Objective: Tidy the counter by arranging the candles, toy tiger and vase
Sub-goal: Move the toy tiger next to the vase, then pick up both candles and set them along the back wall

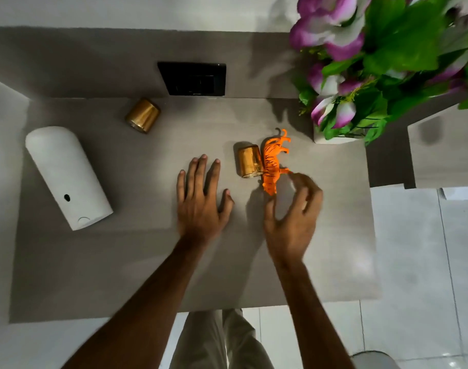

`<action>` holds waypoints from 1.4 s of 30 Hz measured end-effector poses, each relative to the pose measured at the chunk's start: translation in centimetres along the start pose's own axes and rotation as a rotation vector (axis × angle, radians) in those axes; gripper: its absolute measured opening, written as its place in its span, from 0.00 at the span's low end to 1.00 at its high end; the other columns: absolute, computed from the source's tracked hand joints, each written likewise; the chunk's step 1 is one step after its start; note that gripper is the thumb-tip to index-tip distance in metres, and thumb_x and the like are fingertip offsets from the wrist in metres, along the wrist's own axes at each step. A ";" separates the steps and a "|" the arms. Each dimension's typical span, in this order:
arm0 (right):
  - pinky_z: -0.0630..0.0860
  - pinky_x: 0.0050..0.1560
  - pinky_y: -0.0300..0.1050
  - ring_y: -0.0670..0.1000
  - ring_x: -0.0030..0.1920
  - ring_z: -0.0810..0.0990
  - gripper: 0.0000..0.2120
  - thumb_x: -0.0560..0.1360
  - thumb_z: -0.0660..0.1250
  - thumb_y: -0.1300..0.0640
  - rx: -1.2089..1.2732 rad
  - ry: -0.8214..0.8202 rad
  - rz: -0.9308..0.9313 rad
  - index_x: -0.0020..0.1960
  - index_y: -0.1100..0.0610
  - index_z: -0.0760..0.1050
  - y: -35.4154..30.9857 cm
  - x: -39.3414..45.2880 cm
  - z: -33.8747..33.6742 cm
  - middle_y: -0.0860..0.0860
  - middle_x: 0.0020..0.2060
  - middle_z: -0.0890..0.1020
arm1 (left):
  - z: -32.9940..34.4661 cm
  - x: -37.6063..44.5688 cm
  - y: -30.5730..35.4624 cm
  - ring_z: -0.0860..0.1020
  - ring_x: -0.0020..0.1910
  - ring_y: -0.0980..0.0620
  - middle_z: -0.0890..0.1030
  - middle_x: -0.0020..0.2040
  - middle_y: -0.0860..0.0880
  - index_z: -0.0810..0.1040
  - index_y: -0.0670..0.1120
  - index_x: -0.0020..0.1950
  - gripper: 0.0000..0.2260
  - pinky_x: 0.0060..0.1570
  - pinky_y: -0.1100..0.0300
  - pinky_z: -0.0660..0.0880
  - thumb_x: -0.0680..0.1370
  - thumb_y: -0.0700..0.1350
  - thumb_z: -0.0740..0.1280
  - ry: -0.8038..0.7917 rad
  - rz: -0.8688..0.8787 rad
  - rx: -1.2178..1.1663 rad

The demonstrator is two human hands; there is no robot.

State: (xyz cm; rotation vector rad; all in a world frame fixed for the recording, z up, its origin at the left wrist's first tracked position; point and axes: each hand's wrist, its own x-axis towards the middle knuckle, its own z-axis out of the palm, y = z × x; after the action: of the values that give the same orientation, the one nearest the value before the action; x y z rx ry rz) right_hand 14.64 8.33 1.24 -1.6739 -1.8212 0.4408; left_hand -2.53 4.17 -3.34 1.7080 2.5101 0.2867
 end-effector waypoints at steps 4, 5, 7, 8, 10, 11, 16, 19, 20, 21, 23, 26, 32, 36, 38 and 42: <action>0.85 0.56 0.60 0.64 0.65 0.79 0.25 0.79 0.75 0.55 -0.061 -0.192 0.062 0.71 0.64 0.73 -0.8 -0.5 2.2 0.64 0.68 0.75 | 0.2 0.0 -0.1 0.56 0.87 0.44 0.58 0.87 0.44 0.56 0.50 0.86 0.32 0.86 0.40 0.57 0.84 0.58 0.56 -0.012 -0.003 0.005; 0.85 0.54 0.59 0.63 0.64 0.80 0.24 0.80 0.75 0.55 -0.052 -0.202 0.082 0.71 0.62 0.73 -0.6 0.1 2.5 0.62 0.68 0.75 | 0.3 0.0 -0.1 0.55 0.87 0.45 0.58 0.87 0.44 0.56 0.50 0.86 0.32 0.86 0.40 0.57 0.84 0.58 0.56 -0.014 -0.002 0.000; 0.85 0.52 0.55 0.61 0.60 0.81 0.21 0.79 0.74 0.56 -0.026 -0.191 0.104 0.69 0.60 0.75 0.3 1.1 2.7 0.59 0.66 0.75 | 0.6 0.0 -0.2 0.55 0.87 0.45 0.58 0.87 0.44 0.56 0.50 0.86 0.32 0.86 0.40 0.57 0.83 0.58 0.56 -0.010 -0.002 -0.017; 0.84 0.53 0.54 0.60 0.59 0.82 0.19 0.79 0.74 0.57 -0.007 -0.174 0.110 0.68 0.60 0.76 0.7 1.5 2.5 0.59 0.64 0.76 | 0.7 0.0 -0.3 0.55 0.87 0.44 0.58 0.87 0.44 0.56 0.50 0.86 0.32 0.86 0.39 0.57 0.83 0.58 0.56 -0.007 -0.002 -0.021; 0.83 0.56 0.51 0.58 0.57 0.82 0.17 0.78 0.75 0.60 0.059 -0.128 0.127 0.66 0.59 0.79 1.3 2.0 2.0 0.58 0.61 0.79 | 0.8 0.0 -0.3 0.54 0.88 0.44 0.57 0.87 0.44 0.56 0.50 0.86 0.32 0.86 0.38 0.57 0.83 0.59 0.55 -0.007 -0.001 -0.020; 0.83 0.58 0.49 0.56 0.57 0.83 0.16 0.78 0.76 0.61 0.101 -0.105 0.139 0.65 0.58 0.81 1.5 2.2 1.7 0.57 0.60 0.80 | 0.8 0.1 -0.3 0.54 0.88 0.44 0.57 0.88 0.44 0.56 0.50 0.86 0.32 0.86 0.38 0.57 0.83 0.59 0.54 -0.006 0.001 -0.020; 0.86 0.56 0.43 0.48 0.51 0.87 0.14 0.76 0.78 0.60 0.324 0.022 0.307 0.61 0.56 0.83 1.0 4.7 1.1 0.50 0.54 0.86 | 0.8 0.1 -0.4 0.56 0.87 0.44 0.59 0.87 0.44 0.57 0.48 0.86 0.32 0.85 0.39 0.58 0.84 0.59 0.53 0.006 -0.004 -0.041; 0.87 0.55 0.44 0.43 0.47 0.88 0.12 0.75 0.77 0.59 0.501 0.016 0.501 0.58 0.54 0.85 0.7 7.5 1.7 0.43 0.47 0.88 | 0.7 0.2 -0.4 0.56 0.87 0.44 0.59 0.87 0.44 0.57 0.47 0.86 0.31 0.85 0.39 0.58 0.84 0.58 0.52 -0.007 -0.003 -0.049; 0.87 0.59 0.49 0.47 0.50 0.88 0.11 0.76 0.77 0.60 0.567 -0.010 0.556 0.58 0.56 0.85 0.8 8.3 1.8 0.47 0.48 0.89 | 0.7 0.2 -0.4 0.57 0.87 0.44 0.59 0.87 0.44 0.57 0.47 0.86 0.31 0.85 0.38 0.58 0.84 0.57 0.52 -0.012 0.003 -0.048; 0.85 0.63 0.53 0.52 0.53 0.88 0.11 0.76 0.76 0.62 0.637 -0.042 0.595 0.59 0.58 0.85 0.9 9.0 2.0 0.51 0.49 0.89 | 0.7 0.2 -0.4 0.57 0.87 0.44 0.60 0.87 0.44 0.58 0.47 0.86 0.31 0.85 0.38 0.59 0.84 0.57 0.52 -0.010 0.009 -0.048; 0.84 0.66 0.54 0.53 0.54 0.88 0.12 0.78 0.75 0.65 0.761 -0.086 0.655 0.61 0.63 0.84 1.1 9.9 2.1 0.53 0.49 0.88 | 0.8 0.1 -0.4 0.59 0.86 0.44 0.62 0.86 0.43 0.60 0.46 0.85 0.29 0.85 0.38 0.60 0.85 0.55 0.54 0.026 0.012 -0.067; 0.86 0.59 0.45 0.46 0.53 0.88 0.16 0.79 0.75 0.63 0.826 -0.096 0.711 0.67 0.61 0.82 1.0 9.6 1.8 0.50 0.52 0.88 | 0.8 0.3 -0.5 0.64 0.84 0.44 0.69 0.83 0.42 0.65 0.43 0.83 0.25 0.82 0.39 0.64 0.85 0.48 0.57 0.126 -0.017 -0.170; 0.84 0.53 0.42 0.49 0.58 0.84 0.17 0.81 0.71 0.51 0.275 0.068 0.194 0.68 0.53 0.78 -2.0 4.4 -0.6 0.50 0.62 0.83 | -1.2 0.9 -1.6 0.72 0.78 0.43 0.75 0.77 0.40 0.72 0.40 0.78 0.21 0.77 0.43 0.73 0.85 0.42 0.64 0.385 -0.197 -0.362; 0.79 0.56 0.49 0.58 0.66 0.78 0.26 0.81 0.71 0.45 -0.058 -0.178 0.026 0.74 0.54 0.72 -4.3 3.1 1.6 0.56 0.68 0.77 | -4.4 5.8 -5.0 0.74 0.76 0.38 0.73 0.78 0.36 0.69 0.38 0.80 0.26 0.74 0.46 0.73 0.85 0.49 0.68 0.515 -0.518 -0.317; 0.83 0.58 0.56 0.60 0.67 0.77 0.31 0.80 0.70 0.40 -0.163 -0.216 0.120 0.76 0.55 0.69 -5.3 3.5 3.2 0.57 0.70 0.75 | -5.9 8.7 -7.3 0.71 0.78 0.36 0.68 0.81 0.35 0.64 0.37 0.82 0.31 0.76 0.45 0.70 0.85 0.53 0.67 0.428 -0.605 -0.294; 0.82 0.55 0.60 0.62 0.65 0.79 0.32 0.79 0.71 0.37 -0.208 -0.242 0.271 0.74 0.54 0.69 -5.7 4.0 5.0 0.58 0.66 0.78 | -7.1 12.6 -10.9 0.70 0.78 0.35 0.68 0.81 0.36 0.58 0.41 0.85 0.32 0.77 0.44 0.69 0.85 0.53 0.65 0.100 -0.561 -0.387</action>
State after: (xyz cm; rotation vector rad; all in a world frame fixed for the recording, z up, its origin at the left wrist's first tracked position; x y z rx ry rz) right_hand 7.01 12.26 1.94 -2.1026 -1.8668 0.6087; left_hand -18.37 11.24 1.72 0.8315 2.6430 0.7515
